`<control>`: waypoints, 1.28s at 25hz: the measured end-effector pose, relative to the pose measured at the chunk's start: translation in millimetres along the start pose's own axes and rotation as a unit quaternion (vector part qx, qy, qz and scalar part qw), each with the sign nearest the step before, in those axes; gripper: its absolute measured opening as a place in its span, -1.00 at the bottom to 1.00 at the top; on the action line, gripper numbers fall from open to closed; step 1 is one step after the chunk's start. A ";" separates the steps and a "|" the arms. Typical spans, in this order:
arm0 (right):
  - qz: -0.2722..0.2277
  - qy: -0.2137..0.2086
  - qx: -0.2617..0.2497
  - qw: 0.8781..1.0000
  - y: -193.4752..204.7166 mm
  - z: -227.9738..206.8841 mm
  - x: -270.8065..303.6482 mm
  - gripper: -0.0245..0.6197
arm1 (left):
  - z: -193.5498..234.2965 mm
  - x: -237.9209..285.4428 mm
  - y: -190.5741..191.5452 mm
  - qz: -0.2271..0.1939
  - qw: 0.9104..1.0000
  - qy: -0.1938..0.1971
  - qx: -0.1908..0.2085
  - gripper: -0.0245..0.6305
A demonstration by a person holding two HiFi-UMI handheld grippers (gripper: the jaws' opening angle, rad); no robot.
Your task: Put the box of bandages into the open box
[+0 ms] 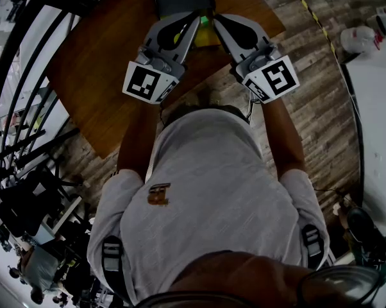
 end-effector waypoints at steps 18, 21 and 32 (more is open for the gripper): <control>0.014 -0.004 -0.021 1.000 2.5 6.2 3.8 -0.82 | 2.4 -2.0 2.4 -0.001 1.000 -0.002 0.002 -0.86; 0.015 -0.002 -0.020 1.000 3.3 5.2 3.2 -0.83 | 2.0 -1.1 3.1 0.000 1.000 -0.001 0.002 -0.87; 0.017 0.000 -0.018 1.000 5.7 6.0 1.7 -0.82 | 0.7 -1.8 3.5 0.001 1.000 0.001 0.001 -0.87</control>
Point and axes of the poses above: the fingertips, and each gripper's own axes: x forward along the fingers, z to its left, y out of its underside, the point moved 7 cm from there along -x, backward along the fingers, and after that the axes turned 10 degrees about -y, right-handed, at the moved point
